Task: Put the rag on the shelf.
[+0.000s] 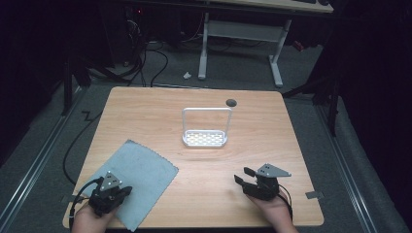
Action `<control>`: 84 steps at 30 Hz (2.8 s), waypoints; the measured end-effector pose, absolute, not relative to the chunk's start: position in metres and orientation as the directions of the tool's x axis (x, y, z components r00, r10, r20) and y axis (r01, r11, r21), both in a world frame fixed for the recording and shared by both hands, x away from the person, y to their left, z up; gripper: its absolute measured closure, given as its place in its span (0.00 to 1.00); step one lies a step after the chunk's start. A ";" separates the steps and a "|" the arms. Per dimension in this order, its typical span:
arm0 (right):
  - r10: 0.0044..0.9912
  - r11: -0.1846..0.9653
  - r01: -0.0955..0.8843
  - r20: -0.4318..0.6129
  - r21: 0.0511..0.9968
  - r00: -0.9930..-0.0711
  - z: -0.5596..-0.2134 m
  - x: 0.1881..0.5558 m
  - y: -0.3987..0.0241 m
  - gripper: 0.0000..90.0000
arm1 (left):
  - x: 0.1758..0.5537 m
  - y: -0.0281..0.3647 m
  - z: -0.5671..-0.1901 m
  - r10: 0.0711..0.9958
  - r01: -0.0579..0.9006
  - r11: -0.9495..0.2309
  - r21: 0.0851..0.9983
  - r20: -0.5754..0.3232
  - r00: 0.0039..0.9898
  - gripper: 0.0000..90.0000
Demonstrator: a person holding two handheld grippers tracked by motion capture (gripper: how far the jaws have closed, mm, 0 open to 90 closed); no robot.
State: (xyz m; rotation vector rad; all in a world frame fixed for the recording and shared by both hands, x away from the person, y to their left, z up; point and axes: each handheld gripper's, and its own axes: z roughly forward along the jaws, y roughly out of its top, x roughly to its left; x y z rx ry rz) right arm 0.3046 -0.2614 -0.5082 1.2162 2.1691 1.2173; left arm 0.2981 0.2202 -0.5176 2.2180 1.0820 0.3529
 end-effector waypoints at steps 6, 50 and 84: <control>0.826 0.259 0.503 0.081 0.824 -0.558 -0.508 0.303 -0.263 0.53 | 0.300 0.205 -0.519 0.751 0.588 -0.484 0.648 -0.036 0.659 1.00; 0.670 0.451 0.438 0.030 0.778 -0.742 -0.514 0.293 -0.201 1.00 | 0.301 0.169 -0.518 0.704 0.562 -0.521 0.642 -0.048 0.709 1.00; 0.652 0.543 0.458 -0.009 0.704 -0.759 -0.526 0.302 -0.185 1.00 | 0.296 0.154 -0.522 0.668 0.518 -0.525 0.675 -0.050 0.742 0.97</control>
